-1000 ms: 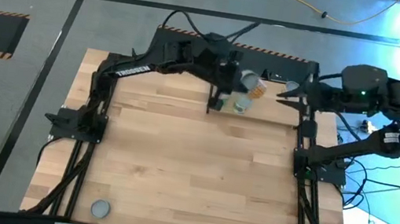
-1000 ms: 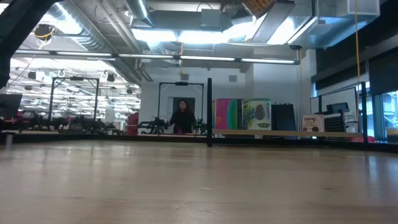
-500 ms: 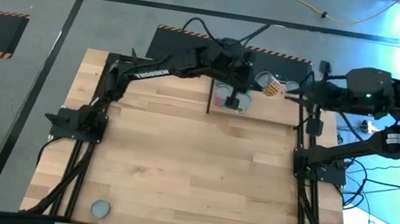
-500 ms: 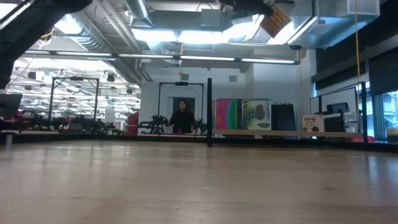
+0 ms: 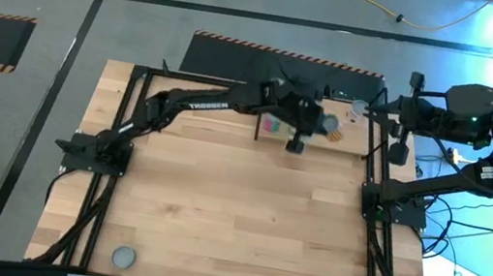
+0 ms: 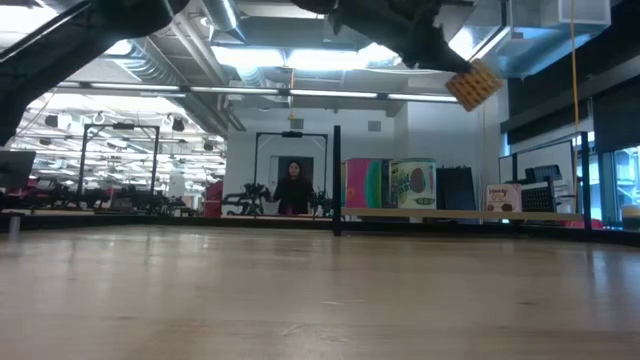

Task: Pick and place cans onto a shelf
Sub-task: Put the canned chili beans on the shelf

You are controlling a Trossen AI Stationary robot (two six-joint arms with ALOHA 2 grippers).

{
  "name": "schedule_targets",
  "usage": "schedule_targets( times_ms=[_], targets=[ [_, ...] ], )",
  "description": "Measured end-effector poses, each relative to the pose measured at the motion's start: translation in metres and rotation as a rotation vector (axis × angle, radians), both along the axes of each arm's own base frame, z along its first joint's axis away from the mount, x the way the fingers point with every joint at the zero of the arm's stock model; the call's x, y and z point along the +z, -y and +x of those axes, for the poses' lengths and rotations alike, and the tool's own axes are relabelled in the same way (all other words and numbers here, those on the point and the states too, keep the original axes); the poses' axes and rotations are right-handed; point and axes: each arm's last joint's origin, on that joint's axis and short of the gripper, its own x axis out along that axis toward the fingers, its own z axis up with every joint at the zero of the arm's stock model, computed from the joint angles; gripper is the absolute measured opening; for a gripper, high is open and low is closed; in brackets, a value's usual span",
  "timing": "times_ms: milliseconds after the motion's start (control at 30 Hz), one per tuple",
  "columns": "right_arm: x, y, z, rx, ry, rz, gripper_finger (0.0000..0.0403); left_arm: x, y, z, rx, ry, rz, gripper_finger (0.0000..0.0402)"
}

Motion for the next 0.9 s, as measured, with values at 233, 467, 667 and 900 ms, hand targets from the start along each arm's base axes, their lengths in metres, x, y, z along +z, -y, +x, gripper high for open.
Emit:
schedule_targets(
  times_ms=[233,467,667,900],
  targets=[
    [0.000,0.000,0.000,0.001,-0.002,-0.001,0.0061,-0.032,0.037,0.017,-0.114,-0.089,-0.014,0.0000],
    [0.000,0.000,0.000,0.002,-0.003,-0.002,0.0061,-0.080,0.056,0.033,-0.137,-0.202,-0.019,0.0000],
    [0.000,0.000,0.000,0.002,-0.004,-0.001,0.0061,-0.104,0.062,0.036,-0.112,-0.293,-0.008,0.0000],
    [0.000,0.000,0.000,0.003,-0.004,-0.001,0.0061,-0.121,0.063,0.031,-0.088,-0.419,0.005,0.0000]
  ],
)
